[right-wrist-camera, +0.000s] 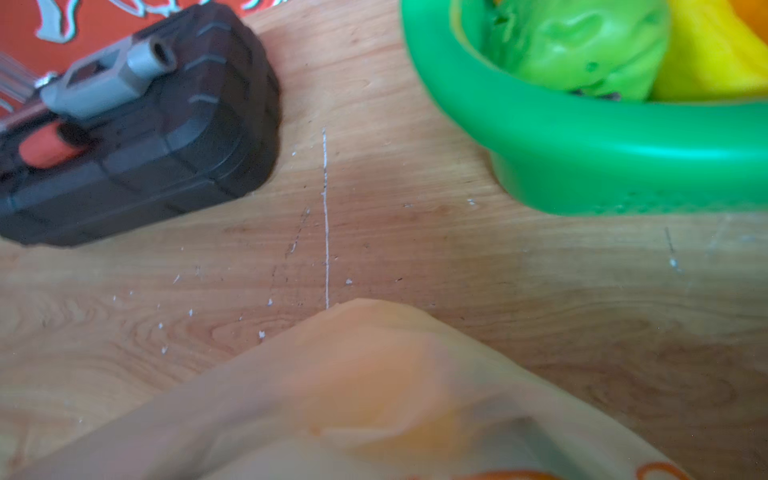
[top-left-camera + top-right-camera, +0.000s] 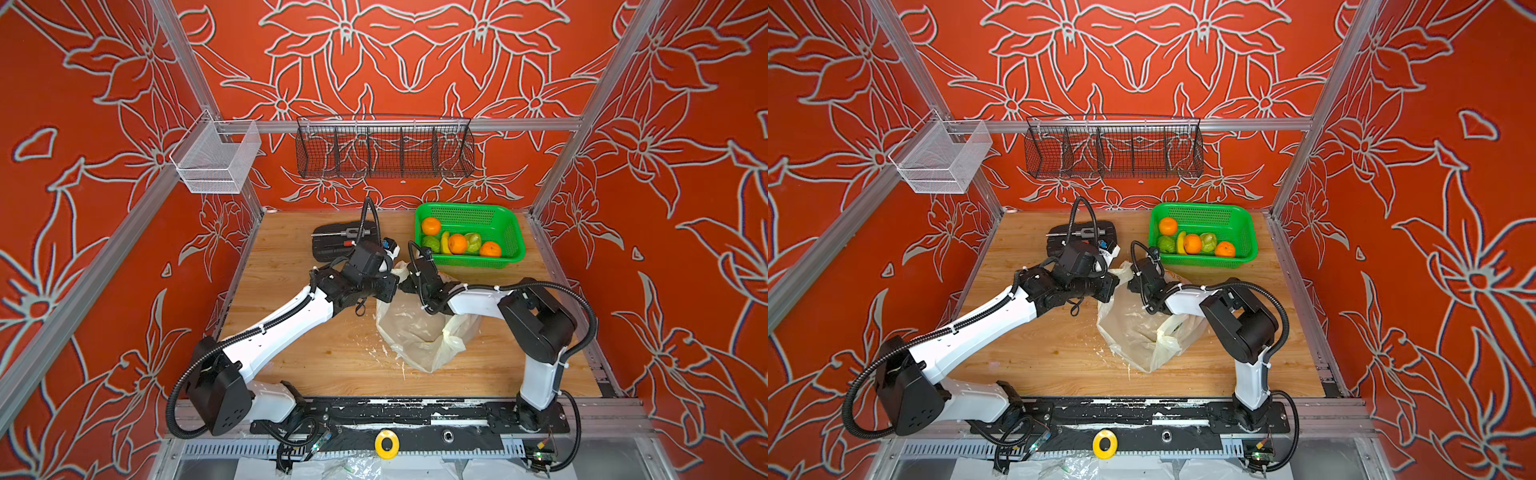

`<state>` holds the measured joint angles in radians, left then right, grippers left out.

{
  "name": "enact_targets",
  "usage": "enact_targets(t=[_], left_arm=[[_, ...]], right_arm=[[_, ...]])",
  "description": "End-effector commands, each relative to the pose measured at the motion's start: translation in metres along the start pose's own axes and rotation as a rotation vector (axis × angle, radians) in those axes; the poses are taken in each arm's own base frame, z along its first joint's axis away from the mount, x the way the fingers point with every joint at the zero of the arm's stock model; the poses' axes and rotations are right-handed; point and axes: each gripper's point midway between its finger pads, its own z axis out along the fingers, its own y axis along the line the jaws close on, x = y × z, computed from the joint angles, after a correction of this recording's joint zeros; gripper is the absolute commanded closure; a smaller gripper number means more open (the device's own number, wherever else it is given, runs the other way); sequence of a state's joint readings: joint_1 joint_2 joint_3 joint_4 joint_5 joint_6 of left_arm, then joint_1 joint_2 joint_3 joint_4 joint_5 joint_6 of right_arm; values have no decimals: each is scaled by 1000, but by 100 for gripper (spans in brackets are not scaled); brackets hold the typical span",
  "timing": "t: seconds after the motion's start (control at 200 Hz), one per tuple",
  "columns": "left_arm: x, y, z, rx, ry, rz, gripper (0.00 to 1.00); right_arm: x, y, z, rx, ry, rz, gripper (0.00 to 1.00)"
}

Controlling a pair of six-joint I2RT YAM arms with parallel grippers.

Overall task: Untie the knot of the plastic bag and take out the fruit
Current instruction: 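Push the right gripper deeper into the bag and grasp the yellow fruit, then lift the yellow fruit out of the bag with the right gripper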

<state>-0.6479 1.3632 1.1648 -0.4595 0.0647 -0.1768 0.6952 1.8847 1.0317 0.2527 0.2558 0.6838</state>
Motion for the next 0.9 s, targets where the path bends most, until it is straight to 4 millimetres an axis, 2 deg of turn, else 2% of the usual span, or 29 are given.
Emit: enact_targets(t=[0.0, 0.11, 0.47, 0.896], left_arm=[[-10, -1, -3, 2, -17, 1, 100], [-9, 0, -2, 0, -11, 2, 100], [-9, 2, -2, -13, -6, 3, 100], [-10, 9, -3, -56, -8, 2, 100]], right_arm=[[6, 0, -1, -18, 43, 1, 38], [1, 4, -9, -48, 40, 12, 42], [-12, 16, -47, -129, 60, 26, 44], [6, 12, -98, -213, 110, -11, 46]])
